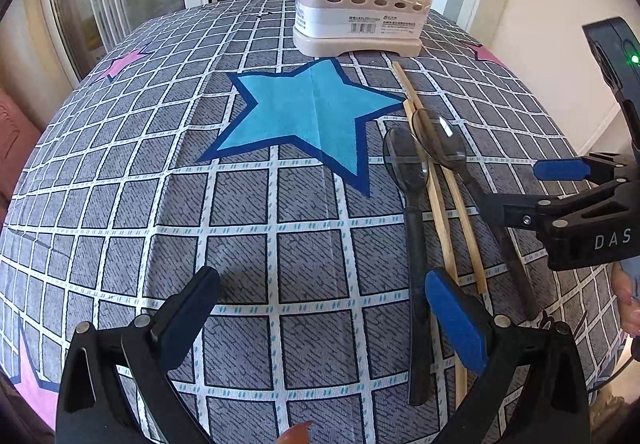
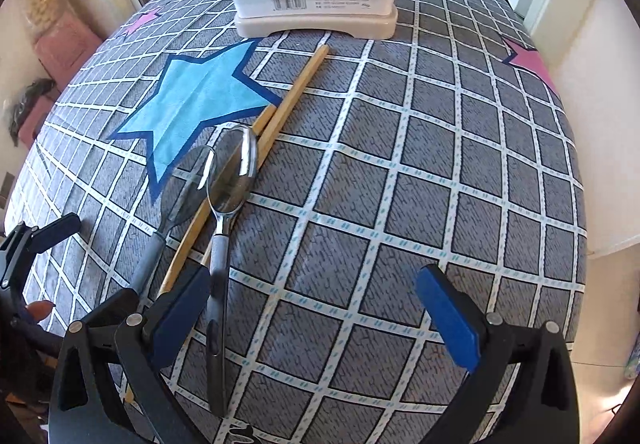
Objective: Organize utensils
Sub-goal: 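Grasp a dark spoon with the left gripper while the right gripper grasps a translucent spoon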
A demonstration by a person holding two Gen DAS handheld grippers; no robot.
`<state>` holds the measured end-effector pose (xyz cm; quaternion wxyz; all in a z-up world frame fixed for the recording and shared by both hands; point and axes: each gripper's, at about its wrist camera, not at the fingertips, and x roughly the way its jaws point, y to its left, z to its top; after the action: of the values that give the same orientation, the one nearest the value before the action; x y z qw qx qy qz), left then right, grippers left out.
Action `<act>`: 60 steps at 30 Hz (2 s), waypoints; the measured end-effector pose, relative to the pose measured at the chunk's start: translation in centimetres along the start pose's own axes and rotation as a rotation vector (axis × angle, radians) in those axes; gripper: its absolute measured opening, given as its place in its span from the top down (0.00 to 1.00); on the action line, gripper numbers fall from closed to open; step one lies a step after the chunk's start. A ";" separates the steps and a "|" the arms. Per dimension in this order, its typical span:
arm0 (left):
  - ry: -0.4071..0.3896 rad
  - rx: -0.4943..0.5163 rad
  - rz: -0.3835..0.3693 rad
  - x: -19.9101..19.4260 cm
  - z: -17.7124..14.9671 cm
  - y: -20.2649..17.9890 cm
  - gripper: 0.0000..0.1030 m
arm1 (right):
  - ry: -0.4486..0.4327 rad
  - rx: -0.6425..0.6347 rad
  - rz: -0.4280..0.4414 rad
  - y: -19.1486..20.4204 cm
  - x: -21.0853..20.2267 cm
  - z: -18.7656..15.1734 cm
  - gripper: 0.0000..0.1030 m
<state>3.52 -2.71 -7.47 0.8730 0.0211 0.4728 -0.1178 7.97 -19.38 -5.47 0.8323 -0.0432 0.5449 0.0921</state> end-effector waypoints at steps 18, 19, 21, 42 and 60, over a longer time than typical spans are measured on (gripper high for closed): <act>0.044 0.026 0.049 1.0 1.2 0.3 0.00 | 0.065 -0.105 -0.023 0.8 0.0 0.0 0.16; 0.049 0.021 0.049 1.1 1.3 0.5 0.00 | 0.065 -0.118 -0.036 1.1 0.0 0.1 0.17; 0.052 0.022 0.052 1.3 1.5 0.8 0.00 | 0.070 -0.132 -0.027 1.5 0.1 0.7 0.24; 0.195 0.254 -0.057 3.6 7.1 -2.9 0.11 | 0.144 -0.079 0.129 -0.2 -0.6 4.1 0.88; 0.209 0.165 -0.108 2.4 7.6 -3.9 0.60 | 0.063 -0.057 0.199 -2.3 -3.5 2.2 0.88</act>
<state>10.12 -8.02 -4.96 0.8066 0.0793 0.5505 -0.2001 9.00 -21.62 -1.44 0.8001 -0.0155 0.5694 0.1883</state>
